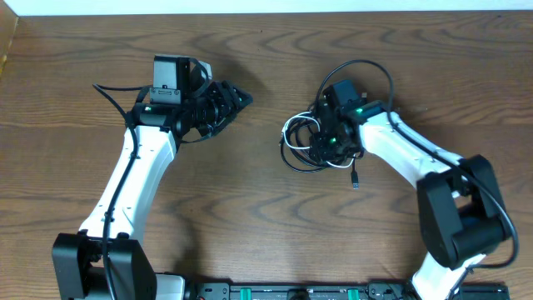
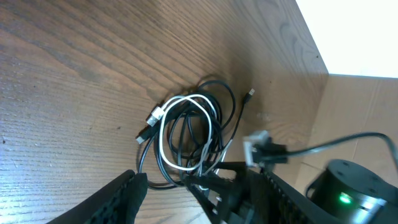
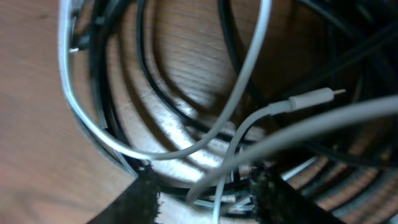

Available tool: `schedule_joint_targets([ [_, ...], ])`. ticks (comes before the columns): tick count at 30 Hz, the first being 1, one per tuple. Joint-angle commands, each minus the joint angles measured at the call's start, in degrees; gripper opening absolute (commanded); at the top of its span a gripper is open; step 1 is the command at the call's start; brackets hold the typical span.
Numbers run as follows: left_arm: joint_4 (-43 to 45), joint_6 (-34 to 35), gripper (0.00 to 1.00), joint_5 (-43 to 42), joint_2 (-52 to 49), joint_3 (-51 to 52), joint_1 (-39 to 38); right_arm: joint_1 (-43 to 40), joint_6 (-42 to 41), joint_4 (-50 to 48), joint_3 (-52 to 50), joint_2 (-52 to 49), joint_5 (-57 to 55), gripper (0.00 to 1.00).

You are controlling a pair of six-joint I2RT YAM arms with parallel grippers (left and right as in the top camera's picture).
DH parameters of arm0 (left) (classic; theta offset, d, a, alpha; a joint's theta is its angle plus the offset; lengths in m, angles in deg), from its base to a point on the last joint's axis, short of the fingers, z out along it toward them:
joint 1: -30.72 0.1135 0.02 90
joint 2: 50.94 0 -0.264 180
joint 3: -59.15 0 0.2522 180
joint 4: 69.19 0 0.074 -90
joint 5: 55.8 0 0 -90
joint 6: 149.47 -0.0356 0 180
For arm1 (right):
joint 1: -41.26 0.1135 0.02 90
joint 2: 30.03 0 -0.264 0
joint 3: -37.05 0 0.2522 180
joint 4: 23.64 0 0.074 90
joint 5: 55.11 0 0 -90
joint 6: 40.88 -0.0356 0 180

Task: Untangle cables

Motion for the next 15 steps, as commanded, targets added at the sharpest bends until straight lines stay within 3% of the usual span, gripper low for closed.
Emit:
schedule_joint_targets([
  [1,-0.2,-0.6,0.61,0.7,-0.3,0.0,0.1,0.3,-1.0,-0.5,-0.2,-1.8,-3.3,0.33],
  [2,-0.2,-0.6,0.61,0.7,-0.3,0.0,0.1,0.3,-1.0,-0.7,-0.1,-1.8,-3.7,0.19],
  [5,-0.2,-0.6,0.61,0.7,-0.3,0.0,0.1,0.1,-0.9,-0.5,0.7,-1.4,-3.7,0.02],
  [15,-0.2,-0.6,0.61,0.7,-0.3,0.0,0.1,-2.5,2.7,12.0,8.5,8.7,-2.5,0.01],
])
